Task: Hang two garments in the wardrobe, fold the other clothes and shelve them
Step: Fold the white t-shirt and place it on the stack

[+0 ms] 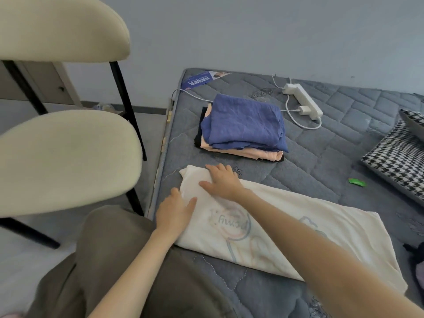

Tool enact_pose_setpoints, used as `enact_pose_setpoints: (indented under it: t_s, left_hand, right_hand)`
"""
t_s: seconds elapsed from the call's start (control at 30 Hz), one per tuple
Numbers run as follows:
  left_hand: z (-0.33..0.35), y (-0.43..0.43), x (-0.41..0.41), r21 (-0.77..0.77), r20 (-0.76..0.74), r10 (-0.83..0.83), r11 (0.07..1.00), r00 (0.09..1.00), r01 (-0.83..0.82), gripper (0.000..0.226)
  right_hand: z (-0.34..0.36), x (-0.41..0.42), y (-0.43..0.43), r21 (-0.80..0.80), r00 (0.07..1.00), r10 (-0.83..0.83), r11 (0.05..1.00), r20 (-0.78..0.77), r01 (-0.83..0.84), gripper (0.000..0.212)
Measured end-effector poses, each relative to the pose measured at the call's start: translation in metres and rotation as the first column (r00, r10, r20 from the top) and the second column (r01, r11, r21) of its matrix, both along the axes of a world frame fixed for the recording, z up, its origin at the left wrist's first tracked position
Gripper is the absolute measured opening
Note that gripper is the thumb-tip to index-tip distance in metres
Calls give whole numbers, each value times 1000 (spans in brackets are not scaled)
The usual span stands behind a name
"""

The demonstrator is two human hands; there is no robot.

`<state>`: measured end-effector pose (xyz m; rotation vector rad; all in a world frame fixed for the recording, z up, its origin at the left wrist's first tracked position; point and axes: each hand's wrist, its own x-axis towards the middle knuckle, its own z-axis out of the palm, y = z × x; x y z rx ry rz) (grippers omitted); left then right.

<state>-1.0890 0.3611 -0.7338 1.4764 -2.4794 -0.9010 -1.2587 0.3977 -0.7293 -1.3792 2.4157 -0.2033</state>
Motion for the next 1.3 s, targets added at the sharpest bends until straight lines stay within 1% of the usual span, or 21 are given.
enact_pose_setpoints:
  t_s: [0.07, 0.13, 0.2, 0.27, 0.33, 0.43, 0.53, 0.67, 0.77, 0.83, 0.93, 1.0, 1.07, 1.13, 1.17, 1.23, 1.3]
  left_hand:
    - [-3, -4, 3, 18, -8, -3, 1000, 1000, 3, 50]
    - [-7, -9, 6, 111, -40, 27, 994, 999, -23, 50]
    - [-10, -12, 7, 219, -32, 34, 975, 999, -26, 49]
    - [-13, -15, 7, 322, -37, 30, 947, 999, -16, 47]
    - [-14, -17, 7, 424, -79, 45, 905, 996, -7, 46]
    - [-16, -21, 9, 500, -132, 40, 865, 990, 31, 41]
    - [-16, -21, 11, 506, -202, 49, 860, 978, 61, 38]
    - [-5, -27, 8, 446, -281, 47, 891, 959, 87, 34]
    - [12, -40, 8, 365, -322, 34, 927, 946, 91, 29]
    - [27, -51, 10, 290, -343, 22, 953, 939, 83, 24]
    - [49, -64, 12, 163, -344, -6, 984, 939, 66, 8]
    - [64, -68, 14, 110, -361, -3, 993, 932, 46, 12]
    - [76, -67, 13, 100, -399, 1, 994, 917, 42, 10]
    - [86, -61, 10, 119, -439, -11, 990, 899, 70, 9]
    - [90, -56, 6, 130, -458, -29, 987, 889, 99, 9]
    - [98, -43, -5, 167, -497, -76, 969, 864, 181, 13]
    - [105, -29, -21, 246, -563, -102, 927, 820, 284, 23]
  right_hand:
    - [0, 2, -13, 12, 999, 21, 1000, 25, -21, 63]
    - [1, 2, -21, -9, 996, 14, 1000, 90, -13, 63]
    - [4, -3, -27, 3, 992, 28, 1000, 127, -28, 66]
    - [8, -9, -31, 54, 991, 60, 996, 116, -66, 65]
    - [10, -14, -33, 87, 991, 63, 993, 117, -74, 59]
    - [10, -19, -34, 106, 985, 49, 992, 163, -66, 58]
    - [13, -24, -36, 59, 978, 55, 996, 202, -68, 53]
    - [29, -28, -38, -111, 967, 95, 991, 235, -70, 51]
    - [46, -32, -43, -220, 953, 95, 975, 287, -31, 43]
    - [59, -31, -51, -270, 946, 103, 963, 307, -18, 42]
    - [73, -26, -64, -327, 937, 99, 945, 334, 17, 43]
    - [81, -25, -69, -338, 931, 88, 940, 353, 39, 39]
    - [88, -30, -66, -337, 926, 91, 940, 367, 41, 37]
    - [95, -41, -55, -336, 918, 99, 941, 383, 38, 29]
    - [97, -49, -46, -334, 915, 95, 942, 392, 45, 24]
    - [103, -64, -24, -342, 915, 69, 936, 397, 78, 20]
    - [110, -75, 1, -391, 899, 86, 915, 429, 99, 13]
